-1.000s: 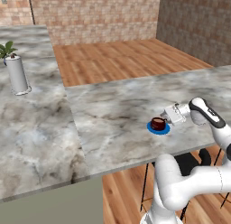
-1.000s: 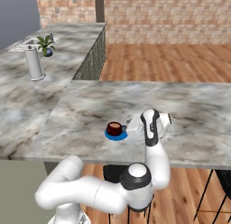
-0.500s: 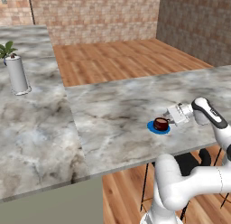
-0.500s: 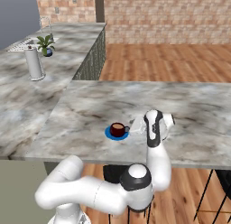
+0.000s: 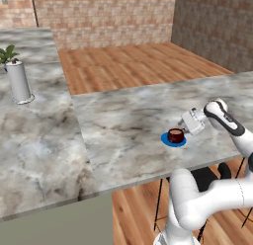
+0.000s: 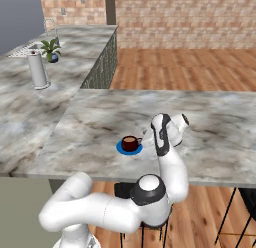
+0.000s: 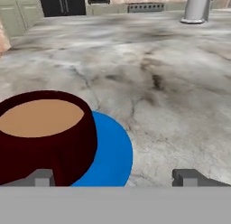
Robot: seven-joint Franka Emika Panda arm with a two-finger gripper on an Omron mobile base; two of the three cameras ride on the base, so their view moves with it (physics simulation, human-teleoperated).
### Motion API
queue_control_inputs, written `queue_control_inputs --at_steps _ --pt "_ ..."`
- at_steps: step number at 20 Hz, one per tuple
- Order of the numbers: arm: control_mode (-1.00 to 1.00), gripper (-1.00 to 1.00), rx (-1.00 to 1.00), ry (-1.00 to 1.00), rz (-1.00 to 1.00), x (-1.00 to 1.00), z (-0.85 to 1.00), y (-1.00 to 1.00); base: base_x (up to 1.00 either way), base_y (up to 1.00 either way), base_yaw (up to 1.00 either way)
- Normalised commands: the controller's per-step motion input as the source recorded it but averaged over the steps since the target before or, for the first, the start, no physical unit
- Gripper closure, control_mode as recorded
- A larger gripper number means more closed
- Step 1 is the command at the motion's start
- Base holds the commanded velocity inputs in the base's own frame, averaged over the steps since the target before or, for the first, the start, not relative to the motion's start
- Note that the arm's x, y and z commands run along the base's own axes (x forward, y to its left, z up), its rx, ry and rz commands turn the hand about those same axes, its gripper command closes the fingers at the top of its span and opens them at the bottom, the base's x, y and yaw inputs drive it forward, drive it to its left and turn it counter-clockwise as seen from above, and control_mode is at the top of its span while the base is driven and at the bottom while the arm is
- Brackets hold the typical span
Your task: Pick the cup of tea, navigate to the dining table, and place it on the saucer.
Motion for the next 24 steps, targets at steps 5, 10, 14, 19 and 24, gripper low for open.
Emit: queue_control_inputs --at_steps 5,10,14,19,24 --pt "-1.0 -1.0 -0.21 -0.01 0.0 -0.05 -0.11 -0.04 0.0 0.0 0.0" --pt "-1.0 -1.0 -0.12 -0.01 0.0 -0.05 -0.08 -0.06 0.0 0.0 0.0" --pt "-1.0 -1.0 -0.02 0.0 0.0 0.0 -0.1 -0.07 0.0 0.0 0.0" --pt "-1.0 -1.0 0.0 0.0 0.0 0.0 -0.26 0.0 0.0 0.0 0.0" --pt "-1.0 -1.0 0.0 0.0 0.04 0.0 -0.44 -0.03 0.0 0.0 0.0"
